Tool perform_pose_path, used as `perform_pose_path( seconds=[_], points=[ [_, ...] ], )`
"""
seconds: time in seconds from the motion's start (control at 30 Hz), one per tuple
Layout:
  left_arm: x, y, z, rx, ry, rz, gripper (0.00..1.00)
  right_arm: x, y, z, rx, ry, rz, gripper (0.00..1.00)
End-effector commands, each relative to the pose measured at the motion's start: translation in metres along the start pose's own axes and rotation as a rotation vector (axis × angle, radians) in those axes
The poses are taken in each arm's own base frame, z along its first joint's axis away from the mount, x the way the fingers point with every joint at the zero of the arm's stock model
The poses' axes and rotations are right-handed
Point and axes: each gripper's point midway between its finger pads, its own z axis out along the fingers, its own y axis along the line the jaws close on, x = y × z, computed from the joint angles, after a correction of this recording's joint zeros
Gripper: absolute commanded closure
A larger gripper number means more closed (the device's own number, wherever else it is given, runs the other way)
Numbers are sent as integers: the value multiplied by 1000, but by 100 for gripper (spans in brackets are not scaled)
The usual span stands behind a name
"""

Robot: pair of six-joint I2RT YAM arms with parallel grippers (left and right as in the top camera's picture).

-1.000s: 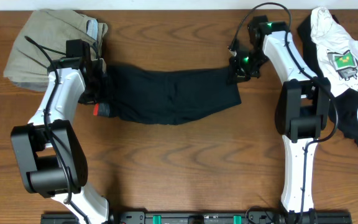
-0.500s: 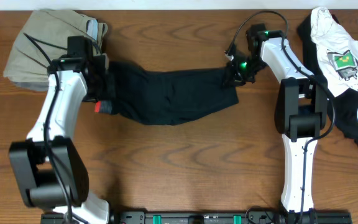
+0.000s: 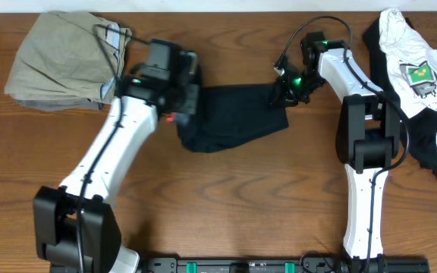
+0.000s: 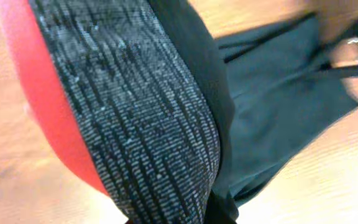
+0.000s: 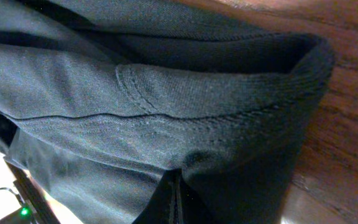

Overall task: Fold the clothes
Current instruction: 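Fold the waistband end over toward the right gripper with the left gripper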

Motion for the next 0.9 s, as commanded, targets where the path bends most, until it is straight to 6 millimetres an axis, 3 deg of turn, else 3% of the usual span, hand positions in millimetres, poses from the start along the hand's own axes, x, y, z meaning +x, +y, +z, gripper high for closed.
perform_pose_path(
  seconds=[0.0,0.13,0.37,0.5,0.53,0.6,0.63,0.67,0.87],
  points=[
    [-17,-32,3,53,-51,32,94,26,-39,32,116,108,59,99],
    [-19,-59,27,84,-63,89,94,26,-39,32,116,107,60,99],
    [-2,-89,74,117,-15,145,94,25,-39,32,116,104,57,99],
    [2,-102,83,132,-11,150,91,23,-39,32,116,98,53,99],
    [1,-104,83,136,-17,151,83,23,-39,32,116,98,53,99],
    [-1,-108,82,142,-28,156,30,23,-39,32,116,98,54,99],
    [-2,-108,82,143,-34,157,11,23,-39,32,116,98,53,99],
    [-3,-108,82,143,-35,157,0,23,-39,32,116,98,53,99],
    [-17,-93,68,130,-75,113,2,22,-38,31,98,92,54,99]
  ],
)
